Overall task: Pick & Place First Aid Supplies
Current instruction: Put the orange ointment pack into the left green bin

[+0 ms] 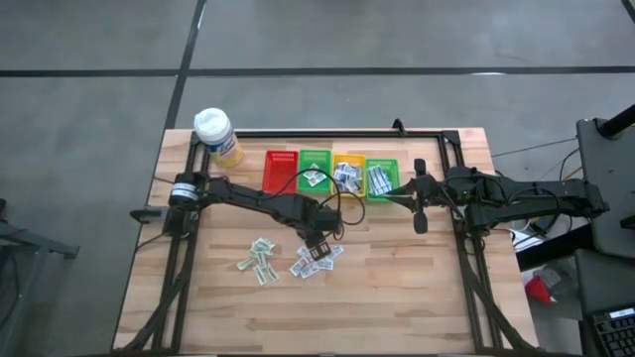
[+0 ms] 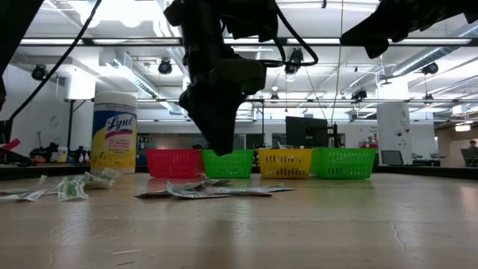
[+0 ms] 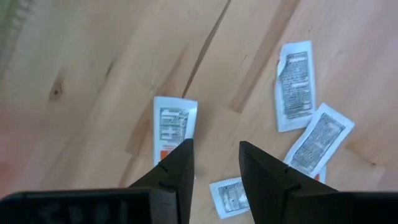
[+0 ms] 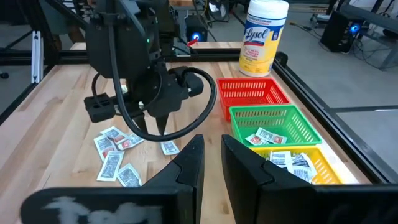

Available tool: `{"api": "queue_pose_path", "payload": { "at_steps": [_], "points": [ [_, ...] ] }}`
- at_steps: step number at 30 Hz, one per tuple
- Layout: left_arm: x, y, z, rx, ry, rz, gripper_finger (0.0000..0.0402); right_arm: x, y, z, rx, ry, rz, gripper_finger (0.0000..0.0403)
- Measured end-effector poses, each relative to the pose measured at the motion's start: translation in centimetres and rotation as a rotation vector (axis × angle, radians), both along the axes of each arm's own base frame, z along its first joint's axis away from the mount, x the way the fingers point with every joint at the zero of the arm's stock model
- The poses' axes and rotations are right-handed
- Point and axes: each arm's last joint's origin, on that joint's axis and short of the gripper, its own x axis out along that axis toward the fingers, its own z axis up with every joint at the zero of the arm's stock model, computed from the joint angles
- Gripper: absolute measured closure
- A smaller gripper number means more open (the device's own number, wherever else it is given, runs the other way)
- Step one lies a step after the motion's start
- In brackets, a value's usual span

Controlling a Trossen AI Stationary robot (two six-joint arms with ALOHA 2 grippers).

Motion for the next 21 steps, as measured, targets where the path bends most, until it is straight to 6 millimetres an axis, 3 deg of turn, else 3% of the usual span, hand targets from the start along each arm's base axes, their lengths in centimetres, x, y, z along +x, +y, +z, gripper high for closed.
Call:
{"api": "queue_pose_path", "payload": {
  "at_steps": [11, 21],
  "points": [
    [-0.3, 0.1, -1.6, -0.01, -0.006, 0.033, 0.0278, 0.0, 0.0, 0.0, 0.001, 0.0, 0.0, 0.0351],
    [-0.4, 0.1, -1.8, -0.019, -0.004, 0.064, 0.0171, 0.0, 0.0, 0.0, 0.001, 0.0, 0.0, 0.0351]
  ]
}}
